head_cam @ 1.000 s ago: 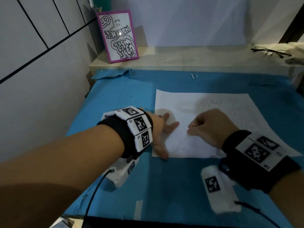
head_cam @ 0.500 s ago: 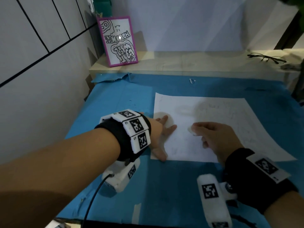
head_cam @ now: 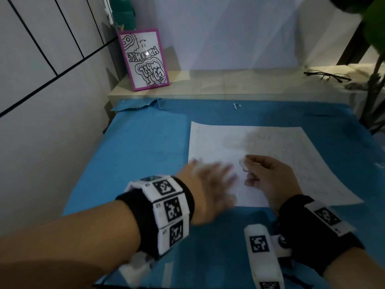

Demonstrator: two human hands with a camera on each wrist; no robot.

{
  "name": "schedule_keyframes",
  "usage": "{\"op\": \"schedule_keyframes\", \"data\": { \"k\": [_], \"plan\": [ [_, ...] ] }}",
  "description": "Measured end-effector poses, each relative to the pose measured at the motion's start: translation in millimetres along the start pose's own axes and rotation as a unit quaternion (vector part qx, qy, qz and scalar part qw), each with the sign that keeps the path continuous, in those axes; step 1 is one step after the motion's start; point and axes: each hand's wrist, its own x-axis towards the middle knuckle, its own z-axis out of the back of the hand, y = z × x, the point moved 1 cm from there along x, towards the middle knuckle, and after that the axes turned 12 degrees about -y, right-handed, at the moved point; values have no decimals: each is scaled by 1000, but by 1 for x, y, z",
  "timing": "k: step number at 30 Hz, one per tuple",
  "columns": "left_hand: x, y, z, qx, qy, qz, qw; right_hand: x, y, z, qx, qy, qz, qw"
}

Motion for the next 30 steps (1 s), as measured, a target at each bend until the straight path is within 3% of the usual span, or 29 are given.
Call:
{"op": "schedule_keyframes", "data": {
  "k": [1,2,5,6,7,10,12,15,18,23,27,30],
  "plan": [
    [-4,-9,-4,-44,10,-39,998,0,-1,0,-1,1,3,1000],
    [-5,-6,-8,-73,0,-32,997,0,-1,0,-5,0,8,1000],
    [5,49,-4,-21,-29,173,984,-2,-1,-1,-27,-4,26,999],
    [5,65,2,11,-22,212,977,-2,0,-1,-35,-2,29,999],
    [4,76,6,20,-18,205,978,-3,2,-2,-42,0,30,999],
    [-5,77,13,-69,11,79,994,-10,10,-7,-62,20,42,997],
    [-8,72,6,-81,56,43,994,-21,19,-17,-82,65,68,992],
    [-2,75,-2,-60,77,46,994,-33,25,-40,-161,160,129,965],
    [-1,76,-3,-48,71,43,995,-33,16,-56,-267,181,167,932],
    [1,77,-3,-27,82,43,995,-32,25,-59,-319,258,136,902],
    [2,75,-1,-14,83,45,995,-27,30,-64,-327,223,157,905],
    [0,74,1,-29,83,44,995,-30,33,-63,-376,284,132,872]
  ]
}}
